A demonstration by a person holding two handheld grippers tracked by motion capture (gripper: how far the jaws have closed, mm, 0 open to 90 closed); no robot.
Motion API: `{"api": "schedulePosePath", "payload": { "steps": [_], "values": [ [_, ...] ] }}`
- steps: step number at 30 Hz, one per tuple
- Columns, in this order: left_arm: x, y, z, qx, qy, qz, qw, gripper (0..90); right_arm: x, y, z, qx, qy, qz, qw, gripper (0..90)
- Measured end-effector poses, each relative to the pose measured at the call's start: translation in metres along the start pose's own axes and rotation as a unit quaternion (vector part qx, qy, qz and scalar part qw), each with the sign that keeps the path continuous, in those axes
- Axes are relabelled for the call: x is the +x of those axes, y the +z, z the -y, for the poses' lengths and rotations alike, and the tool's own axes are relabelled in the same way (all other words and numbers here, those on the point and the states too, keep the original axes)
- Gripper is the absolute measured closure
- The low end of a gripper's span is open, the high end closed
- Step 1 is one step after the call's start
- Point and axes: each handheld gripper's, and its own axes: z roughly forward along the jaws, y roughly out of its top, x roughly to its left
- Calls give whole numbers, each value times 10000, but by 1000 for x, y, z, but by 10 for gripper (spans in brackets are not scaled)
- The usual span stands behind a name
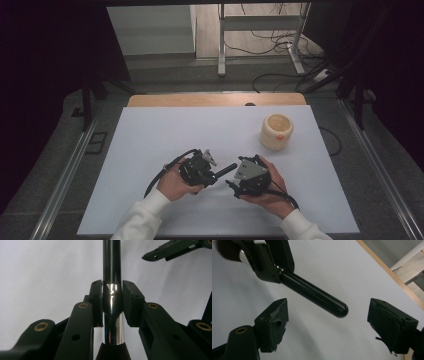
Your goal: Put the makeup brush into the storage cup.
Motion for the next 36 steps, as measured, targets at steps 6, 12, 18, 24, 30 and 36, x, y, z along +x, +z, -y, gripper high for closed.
{"api": "schedulePosePath", "payload": {
  "steps": [6,12,18,24,30,36],
  "values": [
    [-1,2,-3,16,37,78,10000,721,7,4,-6,45,-291,-47,9996,198],
    [-1,3,-4,8,51,179,9998,722,10,12,-5,190,-650,-16,9977,250],
    [-5,2,-6,-98,27,296,9995,722,24,19,-9,268,-1200,91,9924,346],
    [-6,1,-6,-182,121,305,9993,720,32,21,-12,358,-1650,42,9856,592],
    [-4,-7,-4,-689,335,12,9971,649,32,20,-12,363,-1734,-84,9841,728],
    [-2,-16,-2,-1257,56,-329,9915,388,33,18,-11,265,-1555,-34,9875,738]
  ]
}}
